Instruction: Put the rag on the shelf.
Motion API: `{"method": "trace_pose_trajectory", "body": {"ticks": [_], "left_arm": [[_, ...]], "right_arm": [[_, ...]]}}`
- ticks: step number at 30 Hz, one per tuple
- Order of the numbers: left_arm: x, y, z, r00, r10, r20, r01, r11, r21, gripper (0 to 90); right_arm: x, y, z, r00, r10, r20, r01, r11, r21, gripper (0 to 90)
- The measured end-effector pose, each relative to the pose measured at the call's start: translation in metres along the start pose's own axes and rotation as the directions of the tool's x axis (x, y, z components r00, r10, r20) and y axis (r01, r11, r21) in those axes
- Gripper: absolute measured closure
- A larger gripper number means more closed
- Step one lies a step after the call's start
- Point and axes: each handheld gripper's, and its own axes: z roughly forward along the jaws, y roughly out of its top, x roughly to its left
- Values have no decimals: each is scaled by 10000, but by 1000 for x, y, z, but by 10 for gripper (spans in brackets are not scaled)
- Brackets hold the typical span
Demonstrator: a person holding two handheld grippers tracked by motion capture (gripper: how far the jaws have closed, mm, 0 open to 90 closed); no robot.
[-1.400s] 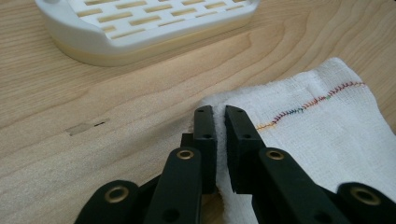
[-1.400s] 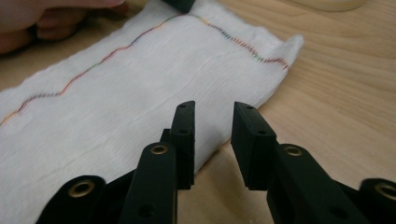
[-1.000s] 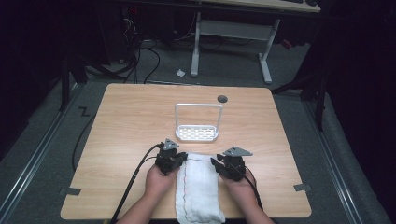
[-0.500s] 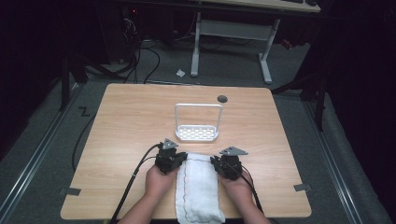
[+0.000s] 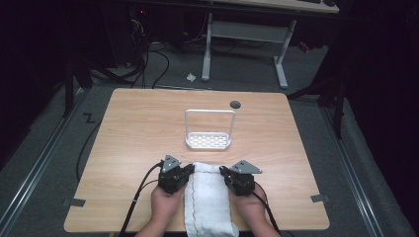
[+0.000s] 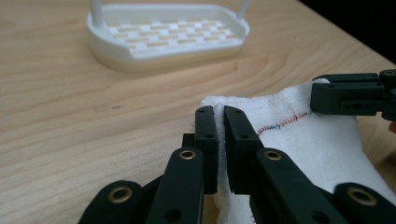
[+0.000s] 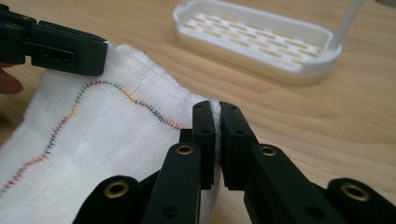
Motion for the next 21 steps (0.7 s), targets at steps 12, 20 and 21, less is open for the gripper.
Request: {"method": "trace_pose_trajectory", "body": {"ticks": [12, 20, 21], "left_arm": [[-20, 32, -37, 9973, 728, -40, -724, 9823, -1730, 846], [-31, 52, -51, 9964, 849, 77, -801, 9638, -2545, 846], [-32, 55, -52, 9967, 797, 167, -727, 9630, -2595, 846]], "right_arm": [[15, 34, -33, 9981, -615, 60, 616, 9852, -1600, 860], [15, 60, -55, 9969, -781, 102, 782, 9655, -2485, 859], [15, 64, -59, 9968, -787, 129, 794, 9623, -2602, 860]]}}
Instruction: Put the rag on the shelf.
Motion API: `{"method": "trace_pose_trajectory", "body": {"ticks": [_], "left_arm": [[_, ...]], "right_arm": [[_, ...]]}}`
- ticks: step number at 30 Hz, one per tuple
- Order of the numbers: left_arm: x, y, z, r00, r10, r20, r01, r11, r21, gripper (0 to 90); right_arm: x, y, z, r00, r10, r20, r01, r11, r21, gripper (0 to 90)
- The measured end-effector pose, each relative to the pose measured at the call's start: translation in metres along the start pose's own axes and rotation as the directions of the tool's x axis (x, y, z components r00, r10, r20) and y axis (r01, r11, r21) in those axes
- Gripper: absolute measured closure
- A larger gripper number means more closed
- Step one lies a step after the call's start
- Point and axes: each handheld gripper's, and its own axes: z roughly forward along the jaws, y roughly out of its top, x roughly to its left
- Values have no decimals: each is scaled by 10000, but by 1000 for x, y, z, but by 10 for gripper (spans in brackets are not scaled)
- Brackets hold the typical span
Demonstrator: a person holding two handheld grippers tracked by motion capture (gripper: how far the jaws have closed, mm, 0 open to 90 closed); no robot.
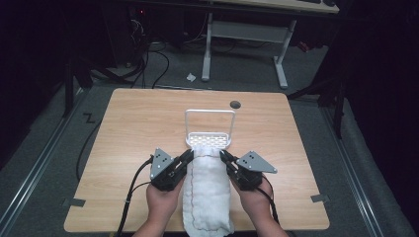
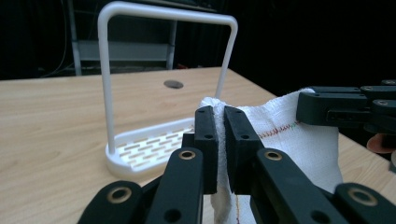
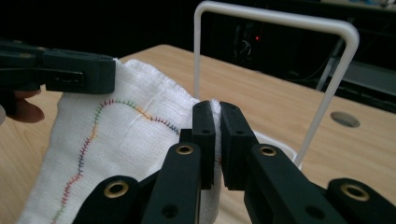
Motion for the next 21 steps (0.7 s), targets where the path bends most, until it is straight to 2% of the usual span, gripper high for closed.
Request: {"method": "trace_pose_trajectory", "body": {"ticks": [2, 5, 13, 21], "left_arm": [[-1, 8, -1, 9995, -187, 260, 190, 9998, -99, 846], [-5, 20, -2, 9997, 161, 181, -153, 9990, -409, 846], [-6, 49, -8, 9986, 485, 192, -463, 9937, -1024, 848], [-5, 84, -7, 9946, 1031, 125, -998, 9819, -1612, 849]], "right_arm": [[-1, 7, -3, 10000, -28, 12, 28, 9998, -187, 859], [-2, 19, -7, 10000, -23, 87, 27, 9987, -500, 860], [-1, 51, -18, 9986, -467, 236, 495, 9894, -1368, 860], [-4, 80, -19, 9983, -524, 248, 562, 9789, -1962, 860]]}}
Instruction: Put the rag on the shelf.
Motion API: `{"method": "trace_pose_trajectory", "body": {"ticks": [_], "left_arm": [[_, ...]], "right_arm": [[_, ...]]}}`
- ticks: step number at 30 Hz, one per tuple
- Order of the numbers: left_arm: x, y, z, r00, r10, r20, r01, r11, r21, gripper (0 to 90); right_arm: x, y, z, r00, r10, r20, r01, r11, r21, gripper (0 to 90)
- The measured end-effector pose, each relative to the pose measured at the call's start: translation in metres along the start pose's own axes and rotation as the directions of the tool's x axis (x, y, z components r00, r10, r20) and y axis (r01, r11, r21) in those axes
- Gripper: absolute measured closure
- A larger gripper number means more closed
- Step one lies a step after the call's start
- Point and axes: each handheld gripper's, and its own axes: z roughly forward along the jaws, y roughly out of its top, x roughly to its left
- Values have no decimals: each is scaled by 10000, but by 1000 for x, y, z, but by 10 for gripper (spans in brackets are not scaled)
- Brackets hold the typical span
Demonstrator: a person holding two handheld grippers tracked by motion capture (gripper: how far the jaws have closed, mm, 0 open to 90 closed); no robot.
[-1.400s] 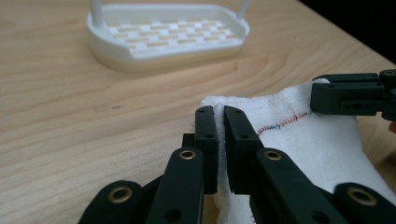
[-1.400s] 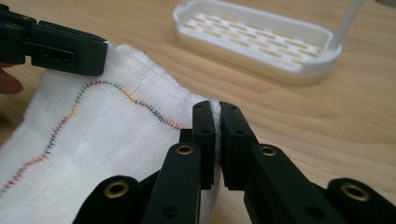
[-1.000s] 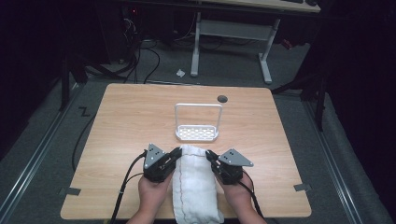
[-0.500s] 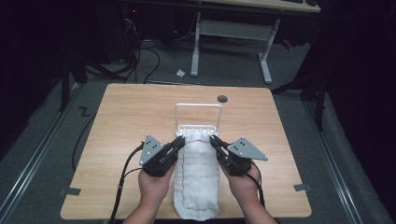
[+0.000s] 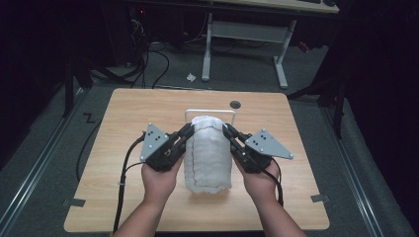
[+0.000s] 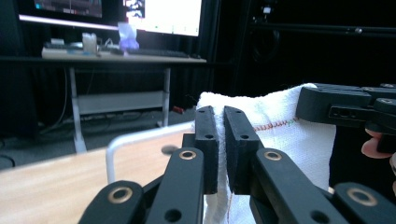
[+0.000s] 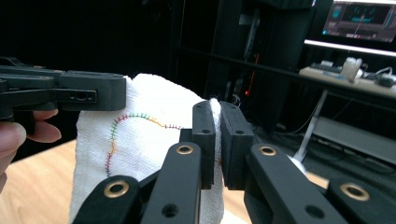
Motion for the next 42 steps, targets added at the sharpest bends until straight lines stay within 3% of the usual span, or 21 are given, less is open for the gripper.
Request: {"method": "trace_pose_trajectory", "body": {"ticks": [6, 9, 15, 30, 39, 42], "left_arm": [[5, 22, 8, 9997, 243, 24, -242, 9993, -286, 849], [8, 29, 14, 9987, 509, -57, -510, 9983, -288, 851], [14, 39, 29, 9977, 671, -114, -674, 9974, -268, 851], [42, 45, 69, 9940, 847, -686, -834, 9963, 222, 851], [55, 60, 90, 9903, 1113, -832, -1078, 9931, 462, 851], [62, 63, 97, 9902, 1222, -672, -1191, 9916, 497, 850]], "right_arm": [[-9, 22, 6, 10000, 2, 31, -1, 9993, -371, 860], [-14, 31, 8, 10000, 63, 25, -61, 9989, -473, 860], [-29, 44, 16, 9996, 193, 214, -182, 9986, -497, 860], [-56, 43, 53, 9969, 490, 612, -492, 9988, 23, 862], [-72, 51, 78, 9947, 723, 728, -730, 9973, 72, 862], [-78, 52, 87, 9936, 823, 772, -838, 9963, 170, 862]]}}
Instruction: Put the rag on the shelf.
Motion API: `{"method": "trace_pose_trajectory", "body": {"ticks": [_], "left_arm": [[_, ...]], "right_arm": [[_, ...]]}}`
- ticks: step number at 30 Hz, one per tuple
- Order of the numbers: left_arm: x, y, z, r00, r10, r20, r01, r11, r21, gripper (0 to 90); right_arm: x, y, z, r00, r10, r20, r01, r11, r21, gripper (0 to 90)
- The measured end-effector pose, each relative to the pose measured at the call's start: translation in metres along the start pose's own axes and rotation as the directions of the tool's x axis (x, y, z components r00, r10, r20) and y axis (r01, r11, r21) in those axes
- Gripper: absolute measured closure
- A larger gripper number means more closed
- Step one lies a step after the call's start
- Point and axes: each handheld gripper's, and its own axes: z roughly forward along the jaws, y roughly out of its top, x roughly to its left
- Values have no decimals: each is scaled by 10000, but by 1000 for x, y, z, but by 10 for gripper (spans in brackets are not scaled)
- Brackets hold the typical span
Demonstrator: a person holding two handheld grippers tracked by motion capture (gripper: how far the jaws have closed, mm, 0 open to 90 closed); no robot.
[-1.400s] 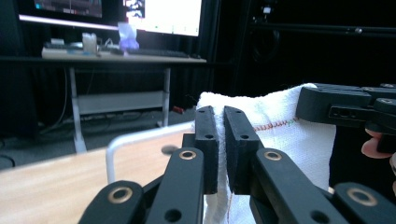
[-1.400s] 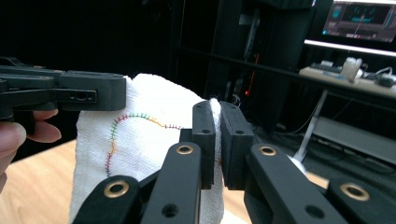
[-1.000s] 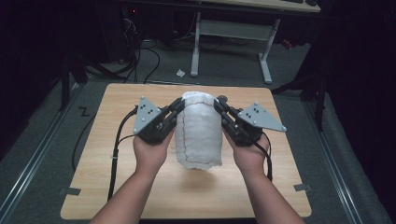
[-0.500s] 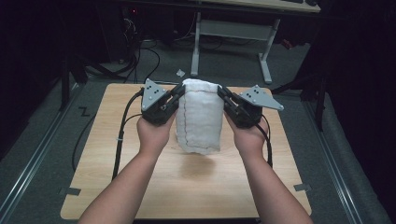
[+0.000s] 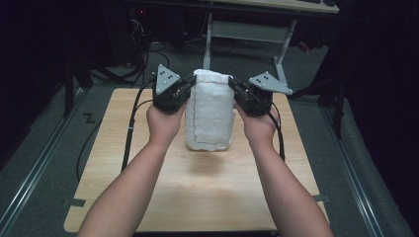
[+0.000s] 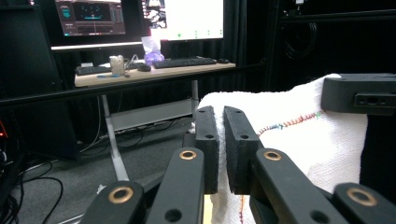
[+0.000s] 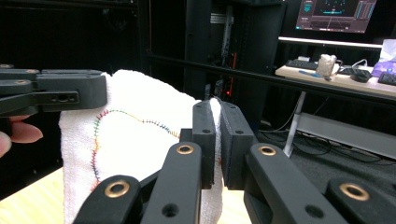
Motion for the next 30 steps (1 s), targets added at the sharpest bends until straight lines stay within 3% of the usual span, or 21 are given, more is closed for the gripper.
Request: {"method": "trace_pose_trajectory", "body": {"ticks": [6, 9, 13, 19, 20, 26, 29, 30], "left_arm": [[15, 5, 12, 9996, -294, -37, 294, 9995, 122, 850], [18, 7, 19, 9995, -88, -290, 94, 9997, 204, 850], [26, 13, 30, 9984, -247, -504, 260, 9994, 246, 851], [31, 17, 50, 9975, -116, -691, 147, 9989, 443, 849], [31, 16, 55, 9971, -17, -757, 59, 9985, 551, 849], [37, -1, 82, 9945, -546, -897, 643, 9920, 1084, 847], [40, -13, 95, 9931, -552, -1031, 711, 9850, 1574, 845], [42, -19, 99, 9933, -521, -1033, 710, 9795, 1885, 844]], "right_arm": [[-12, 6, 17, 9999, 124, 48, -124, 9999, -7, 863], [-14, 11, 24, 9999, 63, 108, -63, 10000, 58, 863], [-16, 20, 39, 9997, -25, 248, 19, 9997, 256, 862], [-26, 26, 50, 9991, 11, 425, -26, 9994, 347, 861], [-28, 26, 53, 9988, -33, 479, 13, 9991, 424, 862], [-43, 14, 75, 9966, 113, 822, -209, 9928, 1180, 862], [-47, 5, 89, 9945, -34, 1051, -134, 9872, 1591, 861], [-47, 1, 94, 9939, -173, 1094, -23, 9843, 1767, 860]]}}
